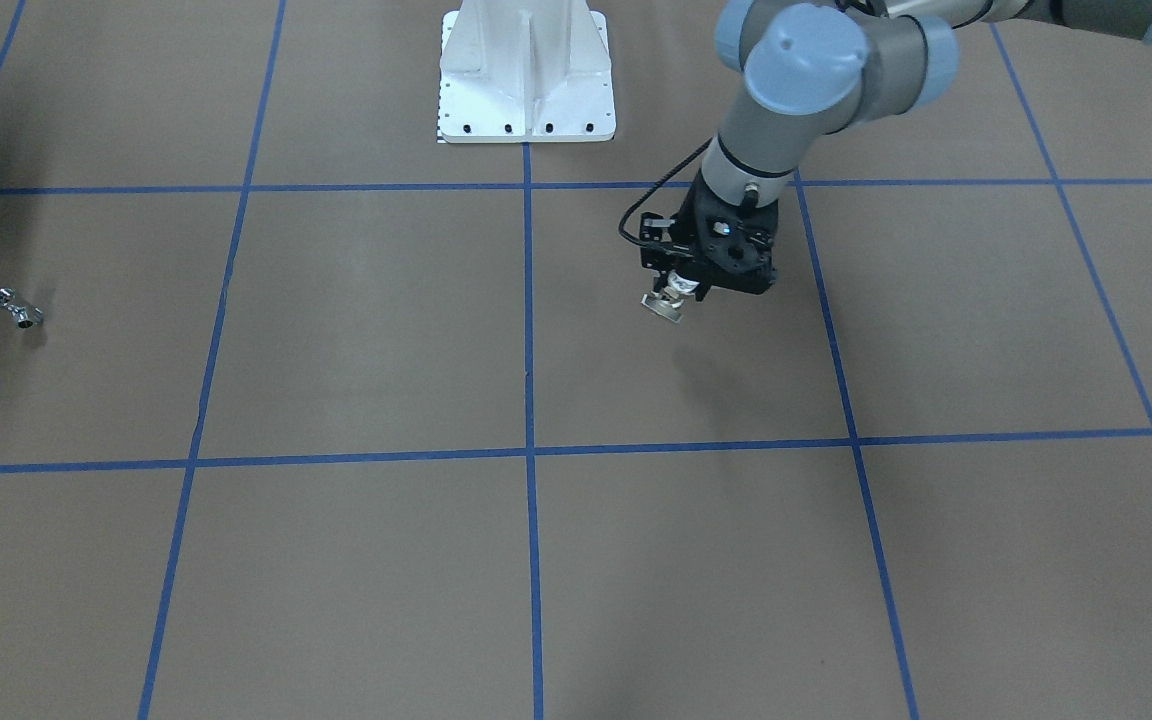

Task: Assemble PPR valve and pipe with both arms
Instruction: 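Carry the white fitting with the left gripper to the table center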

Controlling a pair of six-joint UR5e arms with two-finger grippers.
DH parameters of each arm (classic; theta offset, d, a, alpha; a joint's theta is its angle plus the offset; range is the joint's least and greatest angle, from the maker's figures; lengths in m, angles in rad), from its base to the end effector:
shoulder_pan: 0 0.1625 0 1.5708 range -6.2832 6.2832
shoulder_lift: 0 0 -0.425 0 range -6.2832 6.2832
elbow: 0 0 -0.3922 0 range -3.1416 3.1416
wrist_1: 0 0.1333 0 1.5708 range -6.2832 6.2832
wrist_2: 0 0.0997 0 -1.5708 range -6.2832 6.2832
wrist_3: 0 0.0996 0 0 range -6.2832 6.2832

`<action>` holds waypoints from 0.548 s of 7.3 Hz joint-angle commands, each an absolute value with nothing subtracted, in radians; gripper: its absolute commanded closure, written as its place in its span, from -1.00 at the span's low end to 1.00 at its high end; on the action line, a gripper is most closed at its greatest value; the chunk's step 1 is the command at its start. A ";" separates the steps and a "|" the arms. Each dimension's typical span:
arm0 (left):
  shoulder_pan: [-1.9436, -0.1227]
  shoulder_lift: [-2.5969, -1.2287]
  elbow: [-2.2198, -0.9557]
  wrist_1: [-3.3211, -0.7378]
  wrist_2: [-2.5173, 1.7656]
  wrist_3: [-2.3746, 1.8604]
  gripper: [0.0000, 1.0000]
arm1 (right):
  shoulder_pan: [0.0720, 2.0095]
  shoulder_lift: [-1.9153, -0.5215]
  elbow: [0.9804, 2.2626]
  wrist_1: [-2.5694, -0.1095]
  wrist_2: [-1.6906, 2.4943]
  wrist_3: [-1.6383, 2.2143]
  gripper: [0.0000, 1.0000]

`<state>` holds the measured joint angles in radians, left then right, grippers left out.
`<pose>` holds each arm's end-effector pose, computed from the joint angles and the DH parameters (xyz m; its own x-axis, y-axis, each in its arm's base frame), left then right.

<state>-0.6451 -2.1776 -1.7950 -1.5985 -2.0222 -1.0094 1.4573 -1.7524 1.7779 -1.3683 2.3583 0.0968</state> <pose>0.4572 -0.4565 0.2050 0.5895 0.1559 -0.7926 -0.0433 0.9859 0.1617 0.0138 -0.4327 0.6164 0.6904 -0.1444 0.7089 0.0438 0.9864 0.1583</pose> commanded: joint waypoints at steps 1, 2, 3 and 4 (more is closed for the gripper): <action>-0.575 -2.377 -1.633 -1.571 -1.944 -1.147 1.00 | 1.457 -1.752 1.778 -1.368 2.358 0.097 -0.99; -0.549 -2.443 -1.533 -1.571 -1.910 -1.157 1.00 | 1.457 -1.752 1.778 -1.368 2.358 0.097 -0.99; -0.546 -2.476 -1.470 -1.571 -1.895 -1.163 1.00 | 1.457 -1.752 1.776 -1.370 2.358 0.097 -0.99; -0.543 -2.486 -1.447 -1.571 -1.893 -1.164 1.00 | 1.457 -1.752 1.776 -1.368 2.358 0.097 -0.99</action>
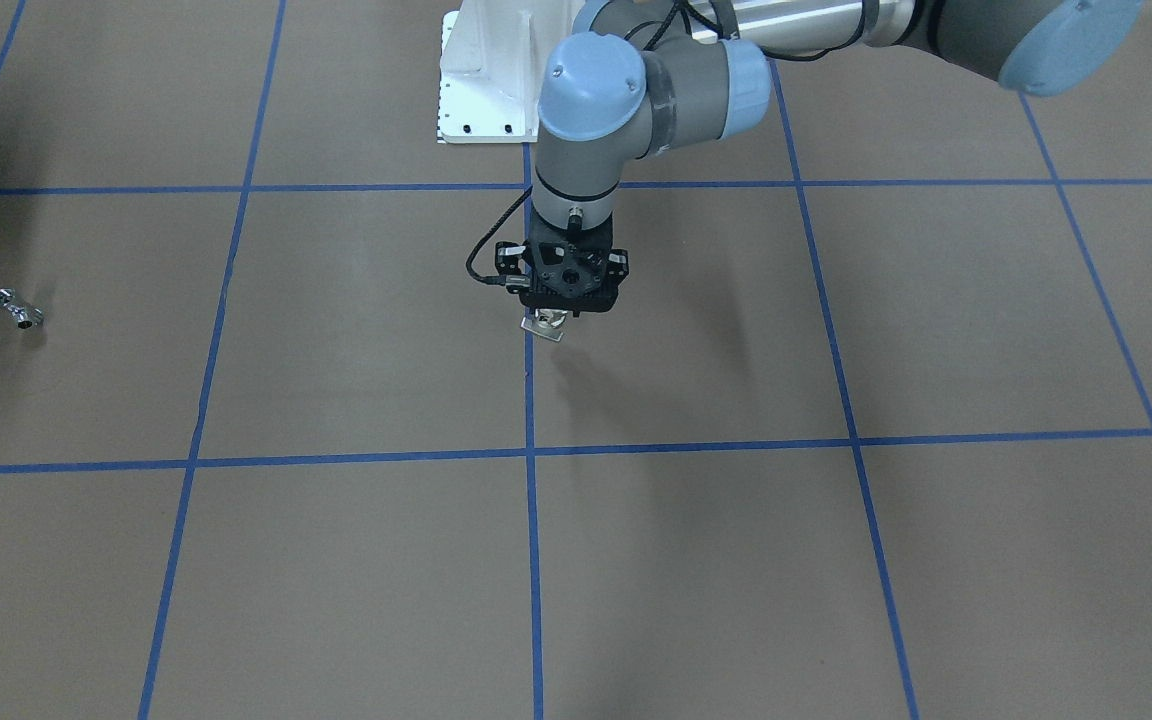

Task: Assemble PPR valve and pipe with both arms
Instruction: 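Carry the white fitting with the left gripper to the table center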

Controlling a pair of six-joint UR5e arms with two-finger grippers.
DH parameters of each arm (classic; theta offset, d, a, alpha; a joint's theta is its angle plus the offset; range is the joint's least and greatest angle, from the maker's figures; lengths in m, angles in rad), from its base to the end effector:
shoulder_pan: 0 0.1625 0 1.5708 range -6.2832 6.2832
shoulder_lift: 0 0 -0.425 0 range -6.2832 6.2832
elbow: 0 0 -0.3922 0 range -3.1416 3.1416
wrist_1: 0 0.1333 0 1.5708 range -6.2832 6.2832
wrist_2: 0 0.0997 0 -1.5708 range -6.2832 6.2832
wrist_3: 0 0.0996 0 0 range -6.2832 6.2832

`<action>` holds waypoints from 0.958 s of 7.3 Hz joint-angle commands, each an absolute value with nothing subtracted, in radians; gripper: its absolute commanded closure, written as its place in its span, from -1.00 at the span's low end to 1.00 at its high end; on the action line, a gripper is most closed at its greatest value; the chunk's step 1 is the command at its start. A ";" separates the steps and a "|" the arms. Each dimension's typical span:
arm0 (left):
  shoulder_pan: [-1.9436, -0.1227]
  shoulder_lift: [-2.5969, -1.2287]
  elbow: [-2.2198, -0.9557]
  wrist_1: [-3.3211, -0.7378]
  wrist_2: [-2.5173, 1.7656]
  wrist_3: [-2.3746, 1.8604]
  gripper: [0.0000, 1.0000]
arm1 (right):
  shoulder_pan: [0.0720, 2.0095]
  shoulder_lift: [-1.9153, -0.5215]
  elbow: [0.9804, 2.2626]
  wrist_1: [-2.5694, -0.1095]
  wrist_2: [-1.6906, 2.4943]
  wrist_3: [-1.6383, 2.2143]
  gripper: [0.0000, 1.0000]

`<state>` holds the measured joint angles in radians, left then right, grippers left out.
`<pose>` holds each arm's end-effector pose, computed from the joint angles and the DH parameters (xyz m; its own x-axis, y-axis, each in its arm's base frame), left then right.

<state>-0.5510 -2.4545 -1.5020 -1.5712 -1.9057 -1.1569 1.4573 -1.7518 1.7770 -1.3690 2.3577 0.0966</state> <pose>0.5731 -0.4702 0.1386 0.6517 0.0454 -0.7571 0.0311 0.9958 0.0864 0.0138 -0.4329 0.6168 0.6909 -0.1438 0.7085 0.0439 0.9865 0.1574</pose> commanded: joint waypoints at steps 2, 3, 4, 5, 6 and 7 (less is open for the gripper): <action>-0.506 -2.484 -1.440 -1.571 -1.843 -1.178 0.91 | 1.457 -1.752 1.776 -1.368 2.358 0.097 -0.99; -0.499 -2.484 -1.439 -1.571 -1.841 -1.183 0.76 | 1.457 -1.752 1.776 -1.370 2.358 0.097 -0.99; -0.497 -2.484 -1.436 -1.571 -1.841 -1.183 0.59 | 1.457 -1.752 1.776 -1.368 2.358 0.097 -0.99; -0.492 -2.485 -1.436 -1.571 -1.839 -1.183 0.27 | 1.457 -1.752 1.776 -1.368 2.358 0.097 -0.99; -0.492 -2.485 -1.436 -1.571 -1.827 -1.181 -0.17 | 1.457 -1.752 1.776 -1.368 2.358 0.097 -0.99; -0.485 -2.485 -1.436 -1.571 -1.818 -1.178 -0.48 | 1.457 -1.752 1.776 -1.368 2.358 0.097 -0.99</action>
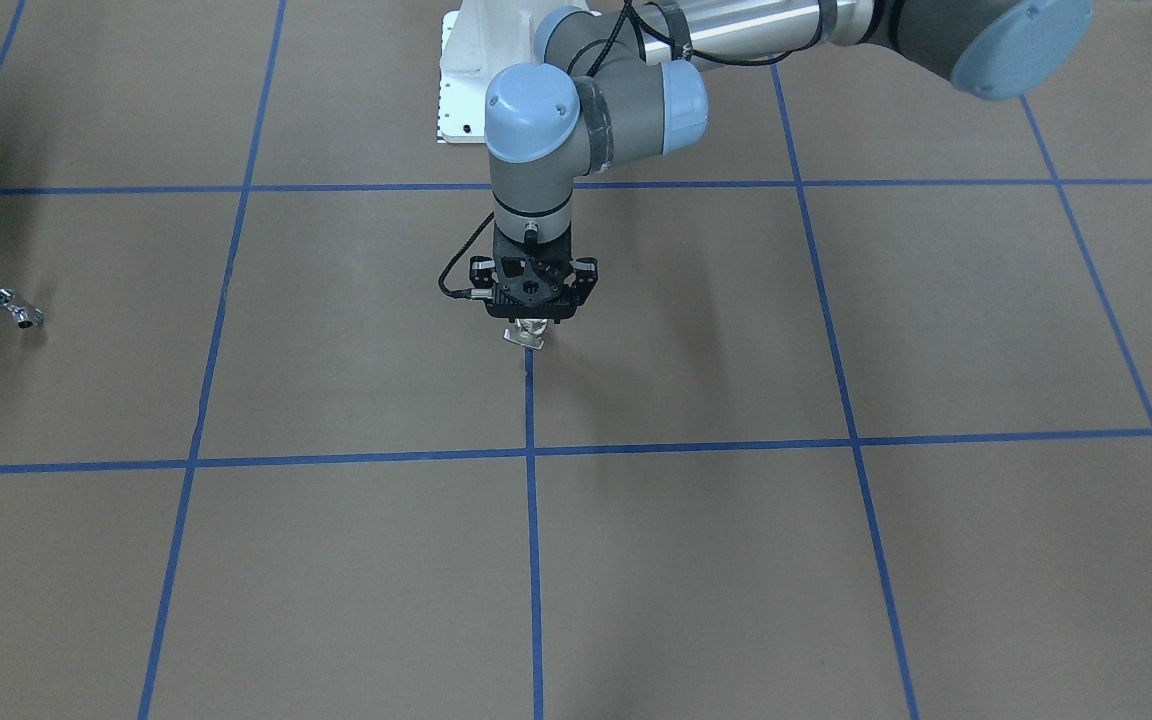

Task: Assemble PPR valve and pipe with both arms
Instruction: 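Carry the white fitting with the left gripper to the table center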

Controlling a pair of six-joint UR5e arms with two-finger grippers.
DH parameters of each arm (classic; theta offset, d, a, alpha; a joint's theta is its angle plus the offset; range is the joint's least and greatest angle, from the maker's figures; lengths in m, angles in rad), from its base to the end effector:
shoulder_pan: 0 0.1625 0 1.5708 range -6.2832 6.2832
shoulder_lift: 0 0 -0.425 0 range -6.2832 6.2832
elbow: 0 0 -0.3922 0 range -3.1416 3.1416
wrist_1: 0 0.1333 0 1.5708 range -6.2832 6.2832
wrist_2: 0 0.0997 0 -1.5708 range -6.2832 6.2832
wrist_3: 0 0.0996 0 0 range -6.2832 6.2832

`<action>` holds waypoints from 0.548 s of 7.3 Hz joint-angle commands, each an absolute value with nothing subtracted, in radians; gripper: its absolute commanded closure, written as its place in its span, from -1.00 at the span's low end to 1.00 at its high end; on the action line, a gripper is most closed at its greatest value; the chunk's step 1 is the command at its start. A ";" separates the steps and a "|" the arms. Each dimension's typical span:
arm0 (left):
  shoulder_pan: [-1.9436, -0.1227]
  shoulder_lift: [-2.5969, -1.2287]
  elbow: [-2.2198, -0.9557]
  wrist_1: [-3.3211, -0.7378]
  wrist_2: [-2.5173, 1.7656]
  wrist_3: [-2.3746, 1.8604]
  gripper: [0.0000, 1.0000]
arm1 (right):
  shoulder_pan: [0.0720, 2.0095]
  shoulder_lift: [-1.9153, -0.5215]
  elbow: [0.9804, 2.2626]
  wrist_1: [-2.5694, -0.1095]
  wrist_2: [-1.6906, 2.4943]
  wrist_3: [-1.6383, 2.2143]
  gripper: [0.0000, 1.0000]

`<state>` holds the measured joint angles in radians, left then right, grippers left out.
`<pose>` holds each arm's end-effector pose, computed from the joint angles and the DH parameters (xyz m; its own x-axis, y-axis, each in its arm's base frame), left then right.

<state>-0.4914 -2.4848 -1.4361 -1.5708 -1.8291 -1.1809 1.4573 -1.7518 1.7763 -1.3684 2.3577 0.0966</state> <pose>0.6141 -0.4510 0.1448 0.6934 0.0457 -0.7191 0.0372 0.9944 0.0990 0.0138 -0.4329 0.6170 0.6909 -0.1438 0.7085 0.0439 0.9866 0.1574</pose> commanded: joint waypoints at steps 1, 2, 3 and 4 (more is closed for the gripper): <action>-0.485 -2.487 -1.436 -1.571 -1.810 -1.177 -0.72 | 1.457 -1.752 1.776 -1.368 2.358 0.097 -0.99; -0.485 -2.487 -1.439 -1.571 -1.806 -1.170 -0.98 | 1.457 -1.752 1.776 -1.368 2.358 0.097 -0.99; -0.485 -2.487 -1.451 -1.571 -1.807 -1.167 -0.99 | 1.457 -1.752 1.776 -1.368 2.358 0.097 -0.99; -0.488 -2.481 -1.489 -1.569 -1.812 -1.143 -1.00 | 1.457 -1.752 1.776 -1.368 2.358 0.097 -0.99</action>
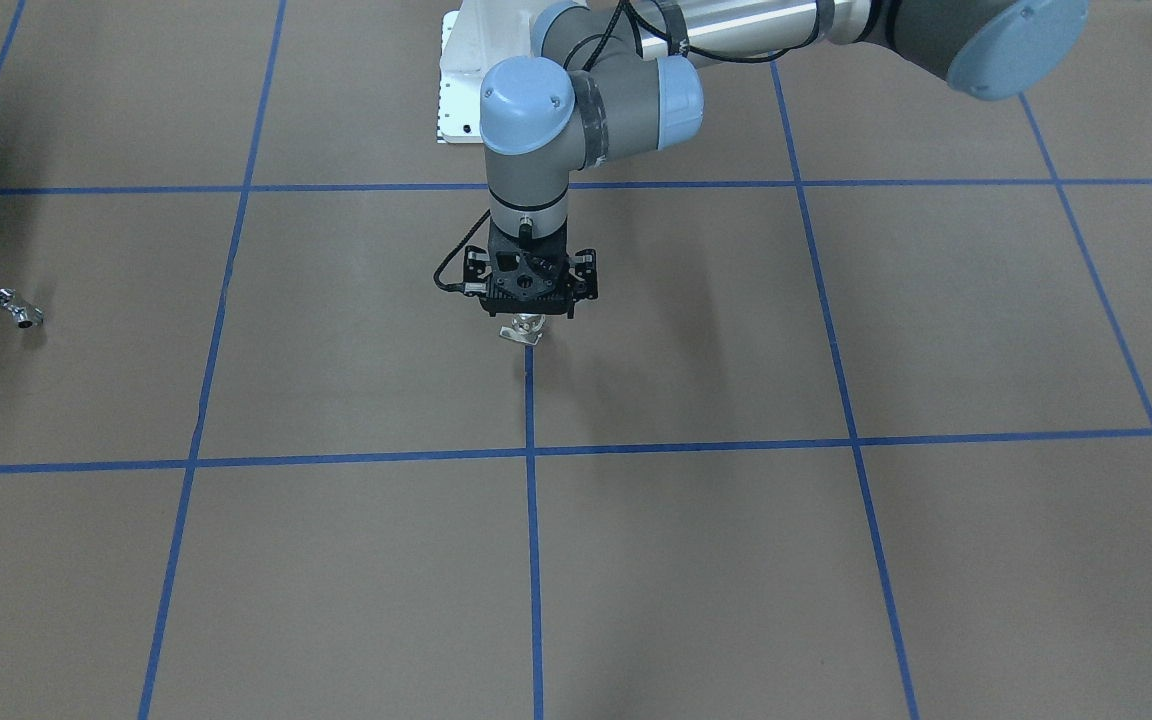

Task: Assemble PPR valve and pipe with both arms
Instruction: 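Set the fitting upright, open the left gripper and withdraw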

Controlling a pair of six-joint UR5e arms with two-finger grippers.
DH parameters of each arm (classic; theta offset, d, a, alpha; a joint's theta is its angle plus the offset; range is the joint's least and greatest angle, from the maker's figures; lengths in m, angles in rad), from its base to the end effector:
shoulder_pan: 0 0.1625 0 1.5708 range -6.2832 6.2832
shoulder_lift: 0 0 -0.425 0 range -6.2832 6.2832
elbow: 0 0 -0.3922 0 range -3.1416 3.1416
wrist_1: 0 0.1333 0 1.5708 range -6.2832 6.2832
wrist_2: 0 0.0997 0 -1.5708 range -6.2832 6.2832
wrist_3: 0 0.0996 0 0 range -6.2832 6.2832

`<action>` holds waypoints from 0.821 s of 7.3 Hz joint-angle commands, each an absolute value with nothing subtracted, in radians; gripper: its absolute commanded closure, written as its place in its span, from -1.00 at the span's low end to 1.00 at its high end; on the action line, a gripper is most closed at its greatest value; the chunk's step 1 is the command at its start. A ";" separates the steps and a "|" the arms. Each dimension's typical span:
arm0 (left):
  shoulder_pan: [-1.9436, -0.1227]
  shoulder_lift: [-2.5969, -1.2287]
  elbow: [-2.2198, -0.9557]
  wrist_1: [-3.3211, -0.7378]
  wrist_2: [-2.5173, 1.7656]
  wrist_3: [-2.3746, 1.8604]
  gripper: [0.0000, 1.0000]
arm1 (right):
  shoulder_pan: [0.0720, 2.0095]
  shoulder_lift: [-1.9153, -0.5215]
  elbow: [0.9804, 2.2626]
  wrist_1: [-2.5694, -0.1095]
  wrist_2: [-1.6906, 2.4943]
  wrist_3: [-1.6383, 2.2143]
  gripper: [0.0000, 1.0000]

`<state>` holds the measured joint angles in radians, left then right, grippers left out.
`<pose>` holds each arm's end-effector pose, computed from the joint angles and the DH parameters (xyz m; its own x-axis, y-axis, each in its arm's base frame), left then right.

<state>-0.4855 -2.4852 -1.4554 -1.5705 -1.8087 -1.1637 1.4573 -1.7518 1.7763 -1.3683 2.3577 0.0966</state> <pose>0.6113 -0.4467 0.1369 0.6870 0.0726 -0.7230 0.0350 0.9905 0.1327 0.0138 -0.4329 0.6170 0.6909 -0.1438 0.7085 0.0439 0.9865 0.1574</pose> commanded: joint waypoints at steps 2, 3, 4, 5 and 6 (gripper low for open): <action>-0.518 -2.403 -1.724 -1.386 -1.818 -0.983 -1.00 | 1.457 -1.750 1.789 -1.318 2.367 0.097 -0.99; -0.555 -2.310 -1.902 -1.291 -1.828 -0.904 -1.00 | 1.457 -1.750 1.792 -1.310 2.385 0.098 -0.99; -0.627 -2.208 -2.024 -1.237 -1.895 -0.791 -1.00 | 1.456 -1.747 1.798 -1.310 2.401 0.121 -0.98; -0.711 -2.118 -2.081 -1.235 -1.943 -0.643 -1.00 | 1.453 -1.747 1.830 -1.307 2.402 0.180 -0.98; -0.824 -2.033 -2.091 -1.238 -2.012 -0.450 -1.00 | 1.445 -1.755 1.859 -1.274 2.404 0.236 -0.99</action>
